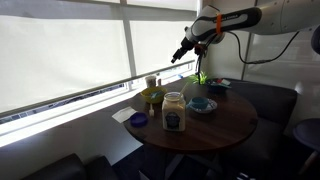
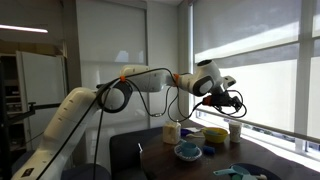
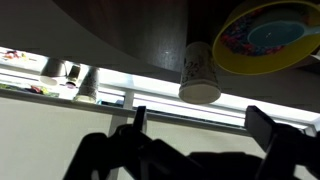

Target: Put the stacked coffee cups in the yellow bowl.

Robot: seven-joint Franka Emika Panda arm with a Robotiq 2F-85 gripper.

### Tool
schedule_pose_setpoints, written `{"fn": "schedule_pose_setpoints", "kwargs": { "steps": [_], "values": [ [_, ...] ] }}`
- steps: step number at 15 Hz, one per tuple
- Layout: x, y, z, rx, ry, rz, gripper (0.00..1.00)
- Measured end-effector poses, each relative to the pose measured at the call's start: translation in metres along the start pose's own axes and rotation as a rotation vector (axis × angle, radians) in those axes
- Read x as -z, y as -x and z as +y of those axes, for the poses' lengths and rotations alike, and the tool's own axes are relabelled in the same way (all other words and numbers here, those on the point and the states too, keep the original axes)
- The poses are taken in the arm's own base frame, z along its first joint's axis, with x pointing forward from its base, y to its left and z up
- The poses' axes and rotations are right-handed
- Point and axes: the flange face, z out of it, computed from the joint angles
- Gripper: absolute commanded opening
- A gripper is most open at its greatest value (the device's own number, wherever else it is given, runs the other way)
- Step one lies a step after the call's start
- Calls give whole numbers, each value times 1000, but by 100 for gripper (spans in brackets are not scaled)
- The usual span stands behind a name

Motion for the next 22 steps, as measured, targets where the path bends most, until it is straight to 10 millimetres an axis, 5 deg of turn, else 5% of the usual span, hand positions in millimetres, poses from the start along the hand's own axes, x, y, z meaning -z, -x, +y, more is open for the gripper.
{"fn": "schedule_pose_setpoints", "kwargs": {
  "steps": [8, 15, 22],
  "values": [
    [-47, -9, 29, -94, 108, -10, 100],
    [-59, -10, 28, -126, 96, 8, 100],
    [-136, 13, 4, -308, -31, 110, 100]
  ]
}}
